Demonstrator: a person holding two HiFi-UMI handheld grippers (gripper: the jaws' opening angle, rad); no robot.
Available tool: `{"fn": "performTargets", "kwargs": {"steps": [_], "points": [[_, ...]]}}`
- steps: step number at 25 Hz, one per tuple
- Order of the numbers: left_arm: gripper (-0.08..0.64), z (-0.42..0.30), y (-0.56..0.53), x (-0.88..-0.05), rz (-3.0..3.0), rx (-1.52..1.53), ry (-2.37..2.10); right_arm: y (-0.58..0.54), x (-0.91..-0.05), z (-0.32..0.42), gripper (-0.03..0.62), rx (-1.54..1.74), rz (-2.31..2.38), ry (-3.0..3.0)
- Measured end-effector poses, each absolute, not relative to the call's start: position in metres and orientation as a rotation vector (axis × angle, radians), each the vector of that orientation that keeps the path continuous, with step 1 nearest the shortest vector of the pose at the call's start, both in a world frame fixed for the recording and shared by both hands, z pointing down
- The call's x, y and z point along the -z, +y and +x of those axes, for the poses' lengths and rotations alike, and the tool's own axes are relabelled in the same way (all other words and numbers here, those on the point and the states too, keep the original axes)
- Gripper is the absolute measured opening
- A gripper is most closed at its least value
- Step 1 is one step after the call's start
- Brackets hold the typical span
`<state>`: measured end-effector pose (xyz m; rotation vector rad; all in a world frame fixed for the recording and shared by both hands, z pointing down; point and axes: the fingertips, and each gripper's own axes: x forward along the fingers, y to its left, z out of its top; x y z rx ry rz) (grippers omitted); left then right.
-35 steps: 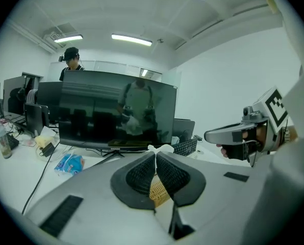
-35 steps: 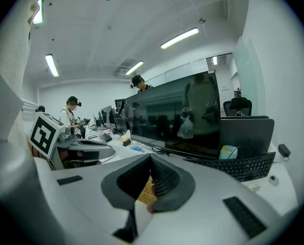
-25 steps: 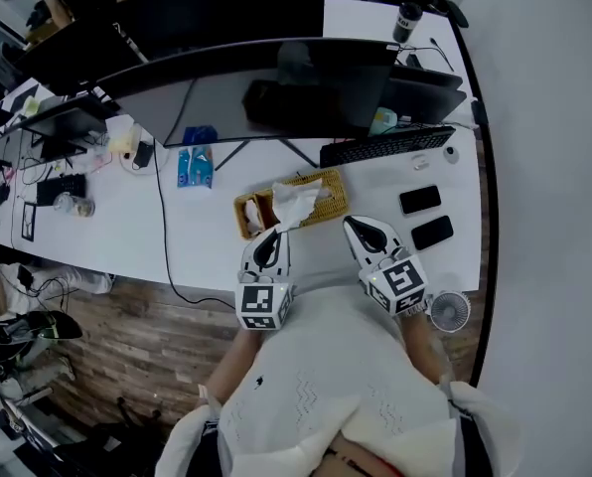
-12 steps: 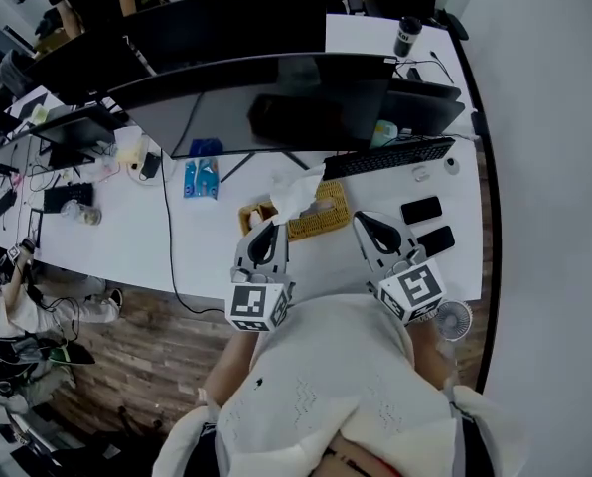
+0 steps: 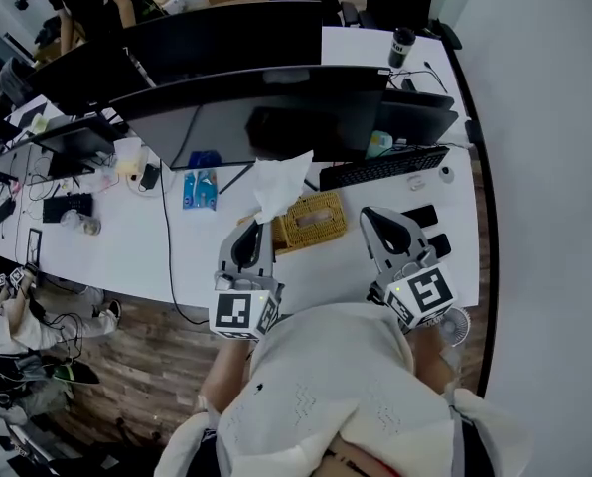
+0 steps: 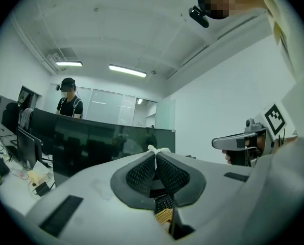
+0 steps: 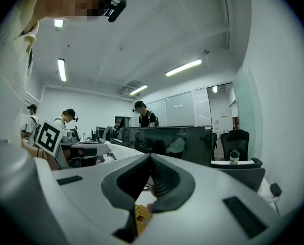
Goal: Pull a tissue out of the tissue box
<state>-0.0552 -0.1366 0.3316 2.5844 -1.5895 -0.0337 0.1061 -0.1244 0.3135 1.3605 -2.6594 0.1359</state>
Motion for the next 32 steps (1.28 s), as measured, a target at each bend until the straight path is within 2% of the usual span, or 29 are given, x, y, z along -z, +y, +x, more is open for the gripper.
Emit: {"fn": "performTargets", "kwargs": {"steps": [32], "points": [[0.018, -0.041, -0.131, -0.340, 2.573, 0.059, -1.551, -0.120, -0.312, 0.095, 0.000, -0.123, 1.296, -2.678]]}}
